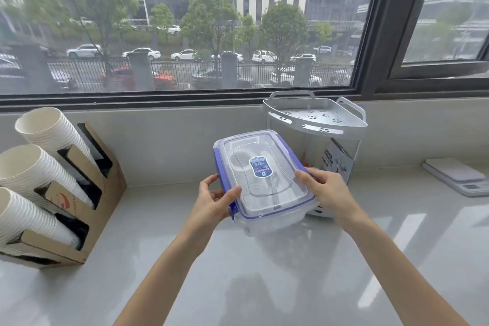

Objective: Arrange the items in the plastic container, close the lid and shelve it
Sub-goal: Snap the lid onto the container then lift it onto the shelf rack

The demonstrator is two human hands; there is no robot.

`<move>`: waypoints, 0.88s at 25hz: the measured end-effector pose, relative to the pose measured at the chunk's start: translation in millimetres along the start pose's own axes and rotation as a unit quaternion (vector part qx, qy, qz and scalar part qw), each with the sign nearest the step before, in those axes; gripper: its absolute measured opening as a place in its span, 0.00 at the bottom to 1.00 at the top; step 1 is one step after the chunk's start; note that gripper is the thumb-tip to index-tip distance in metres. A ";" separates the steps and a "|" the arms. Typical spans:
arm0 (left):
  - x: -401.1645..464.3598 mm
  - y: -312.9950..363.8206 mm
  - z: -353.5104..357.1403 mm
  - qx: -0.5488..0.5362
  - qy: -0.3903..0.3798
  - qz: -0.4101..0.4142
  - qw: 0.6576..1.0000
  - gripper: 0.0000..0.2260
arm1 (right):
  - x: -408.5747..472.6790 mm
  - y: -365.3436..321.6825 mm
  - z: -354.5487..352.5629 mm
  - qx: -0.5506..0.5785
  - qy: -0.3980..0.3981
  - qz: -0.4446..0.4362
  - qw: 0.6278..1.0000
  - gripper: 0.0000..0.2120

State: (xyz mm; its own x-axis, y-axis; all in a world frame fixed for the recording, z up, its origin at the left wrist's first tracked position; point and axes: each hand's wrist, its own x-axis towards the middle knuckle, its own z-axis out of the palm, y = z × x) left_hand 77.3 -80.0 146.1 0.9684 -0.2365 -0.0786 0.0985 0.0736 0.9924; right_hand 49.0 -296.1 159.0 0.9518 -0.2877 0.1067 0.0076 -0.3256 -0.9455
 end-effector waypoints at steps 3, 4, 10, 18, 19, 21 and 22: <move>12.1 19.5 13.4 -0.009 -0.014 0.026 1.000 0.26 | 12.2 -22.4 -21.8 0.008 0.010 -0.006 1.000 0.07; 17.0 26.6 17.2 -0.010 -0.020 0.034 0.999 0.25 | 17.2 -29.3 -27.9 0.009 0.014 -0.007 1.000 0.09; 49.2 71.2 45.1 0.005 -0.041 0.076 0.996 0.29 | 49.7 -62.4 -65.7 -0.008 0.045 -0.031 0.998 0.16; 89.8 112.7 93.9 -0.030 -0.077 0.101 0.991 0.29 | 112.6 -83.0 -116.0 -0.033 0.065 -0.044 0.996 0.19; 95.4 116.6 99.9 -0.032 -0.080 0.102 0.991 0.28 | 119.4 -86.5 -120.3 -0.040 0.067 -0.047 0.996 0.18; 109.3 124.2 111.0 -0.037 -0.084 0.102 0.991 0.28 | 135.2 -92.8 -127.9 -0.041 0.071 -0.052 0.995 0.18; 117.2 126.7 116.7 -0.041 -0.083 0.101 0.991 0.28 | 144.4 -95.0 -131.7 -0.043 0.074 -0.054 0.995 0.18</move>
State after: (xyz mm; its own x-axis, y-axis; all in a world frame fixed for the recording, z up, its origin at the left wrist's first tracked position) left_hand 176.6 -211.4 273.7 0.9202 -0.3642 0.1437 -0.0682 0.2122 0.9748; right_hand 145.3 -425.3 304.7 0.8908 -0.3744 0.2575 0.0759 -0.4361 -0.8967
